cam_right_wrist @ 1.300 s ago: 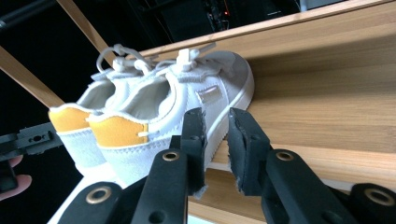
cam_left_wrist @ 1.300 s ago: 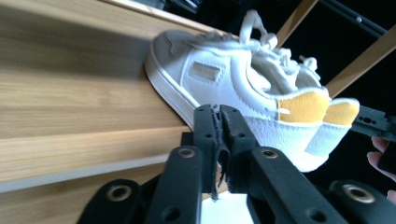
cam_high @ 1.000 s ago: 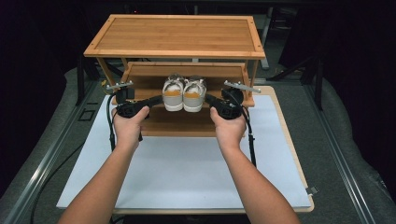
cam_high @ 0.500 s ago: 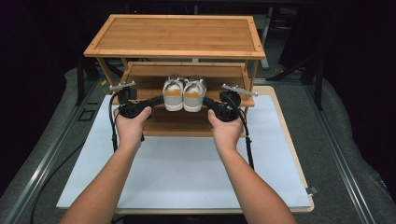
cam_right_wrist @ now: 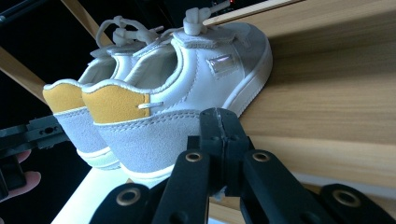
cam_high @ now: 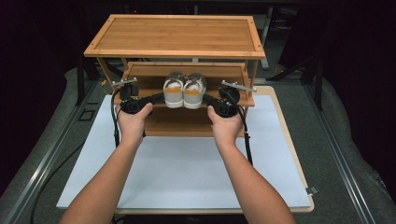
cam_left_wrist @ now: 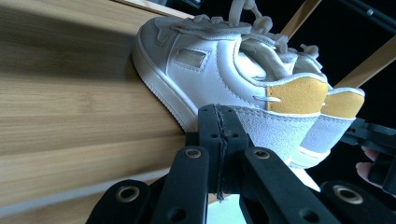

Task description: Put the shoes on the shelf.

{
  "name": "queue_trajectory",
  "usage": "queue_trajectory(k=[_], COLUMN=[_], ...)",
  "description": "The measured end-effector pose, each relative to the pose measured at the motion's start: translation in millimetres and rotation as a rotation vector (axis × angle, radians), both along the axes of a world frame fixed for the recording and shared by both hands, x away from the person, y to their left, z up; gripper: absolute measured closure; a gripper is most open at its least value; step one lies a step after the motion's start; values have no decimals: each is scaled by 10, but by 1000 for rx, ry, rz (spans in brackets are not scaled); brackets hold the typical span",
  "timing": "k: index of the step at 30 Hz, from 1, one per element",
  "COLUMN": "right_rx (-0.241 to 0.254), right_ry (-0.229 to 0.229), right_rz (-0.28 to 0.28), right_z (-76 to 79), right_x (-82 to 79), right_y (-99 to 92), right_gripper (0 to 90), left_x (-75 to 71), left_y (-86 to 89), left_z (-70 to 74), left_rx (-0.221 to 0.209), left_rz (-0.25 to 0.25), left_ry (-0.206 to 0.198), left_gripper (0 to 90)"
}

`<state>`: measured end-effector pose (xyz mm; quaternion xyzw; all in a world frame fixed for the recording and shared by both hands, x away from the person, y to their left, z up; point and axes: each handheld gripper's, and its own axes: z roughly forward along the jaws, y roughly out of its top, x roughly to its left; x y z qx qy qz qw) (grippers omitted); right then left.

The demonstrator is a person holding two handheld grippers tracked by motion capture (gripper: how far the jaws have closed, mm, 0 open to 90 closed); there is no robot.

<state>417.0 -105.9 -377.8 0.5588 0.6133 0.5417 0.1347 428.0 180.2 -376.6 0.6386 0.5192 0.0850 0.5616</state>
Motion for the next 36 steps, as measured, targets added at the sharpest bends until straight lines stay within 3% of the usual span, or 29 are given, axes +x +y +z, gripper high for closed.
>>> queue_trajectory(k=[3,8,9,10,15,20,21,23,32,34,36], right_rx=[4,2,47,0,-34,-23,-53,-30,-59,-61,-56], right_ry=[6,4,-36,3,17,11,37,19,56,46,44], right_rz=[-6,-11,4,-13,-30,-36,-45,-39,-30,-38,-43], right_z=[2,-4,-29,-3,13,3,18,7,28,26,22], right_x=[54,134,165,170,260,357,362,399,466,471,469], right_y=[0,2,10,8,23,38,31,36,50,69,81], right_gripper=[900,900,900,900,900,900,900,900,900,900,900], left_x=[44,115,139,160,255,329,344,369,424,434,442], left_y=[-9,-36,-37,-42,-37,-49,-59,-61,-56,-44,-38], left_z=[2,25,26,23,-2,-3,-3,-3,-20,-19,-31], left_rx=[-3,30,33,27,10,16,9,15,23,29,9], left_rz=[6,14,18,24,22,23,27,26,35,31,36], left_ry=[4,-3,-1,-3,6,8,9,15,13,14,19], left_gripper=[900,900,900,900,900,900,900,900,900,900,900])
